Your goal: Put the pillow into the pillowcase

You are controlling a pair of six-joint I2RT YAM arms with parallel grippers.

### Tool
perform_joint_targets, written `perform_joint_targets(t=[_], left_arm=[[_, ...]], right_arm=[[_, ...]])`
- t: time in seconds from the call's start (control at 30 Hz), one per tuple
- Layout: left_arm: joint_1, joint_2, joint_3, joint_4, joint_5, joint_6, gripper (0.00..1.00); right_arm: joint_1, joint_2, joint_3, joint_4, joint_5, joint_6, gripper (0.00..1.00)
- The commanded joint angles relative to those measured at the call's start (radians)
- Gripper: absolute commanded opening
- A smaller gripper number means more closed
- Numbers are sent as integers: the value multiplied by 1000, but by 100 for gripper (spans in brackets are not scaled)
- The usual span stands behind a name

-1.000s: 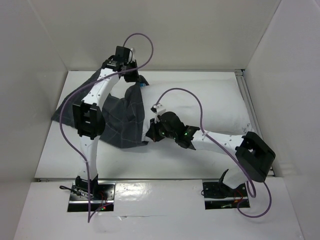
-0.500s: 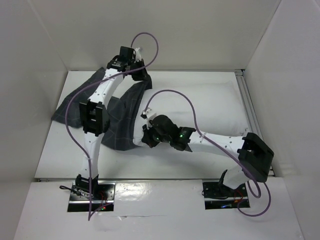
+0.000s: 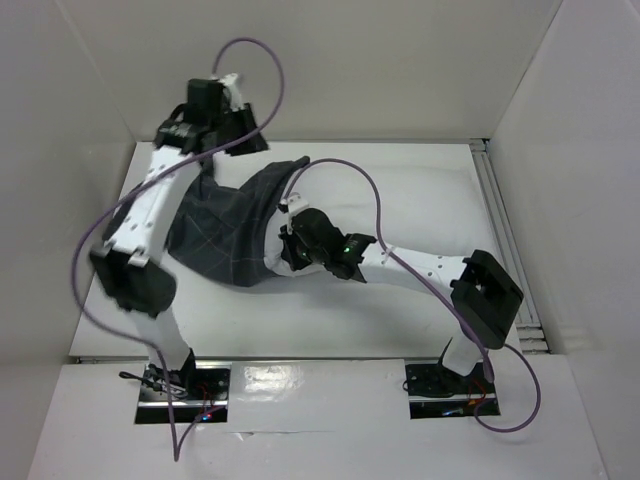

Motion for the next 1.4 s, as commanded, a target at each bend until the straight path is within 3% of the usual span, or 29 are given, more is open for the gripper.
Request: perform_joint_targets(t=[0.0,0.03,0.1,0.17,0.2,0.23,0.3,0.4,0.53,0.63,0.7,0.9,1.1,1.2,1.37], left_arm=[[28,-291,-300,16,-125,-29,24],[28,-345,-388,53,-126,-47,13],[28,-497,-564,106,-46,-110,7],[16,-597,-850,241,-12,-179,29],[15,-649,-946,295,11,-251,48],[-18,-731,-1104,346,11,-288,52],[-52,-802,-1227,455,11,-349,59],[-106,-908,-1382,550,-85,-435,59],[-162,-984,-1528,681,-121,-492,52],[-176,-984,-1564,732,-139,-501,52],[-189,-958,-1564,768,-139,-501,60],[-224,-860,-1530,803,-152,-471,59],[-233,-838,-1472,685,-238,-462,30],[-233,-887,-1447,633,-248,-462,0],[-233,-935,-1369,518,-186,-431,0]], right_arm=[[-36,-27,-22,36,-34,-24,0],[-36,-36,-37,47,-46,-24,0],[-45,-36,-37,47,-92,-15,0],[-61,-36,-37,47,-115,-15,0],[-74,-36,-37,47,-115,-15,0],[-85,-36,-37,47,-132,-15,0],[-85,-36,-37,33,-147,-15,0],[-107,-25,-19,24,-173,-26,0],[-116,-16,-10,2,-184,-35,0],[-116,-16,0,2,-184,-35,0],[-116,-16,0,2,-184,-35,0],[-116,-7,9,-8,-184,-35,0],[-116,-7,18,-18,-175,-26,0],[-125,15,49,-28,-163,-26,0],[-144,68,148,-79,-127,-26,0]])
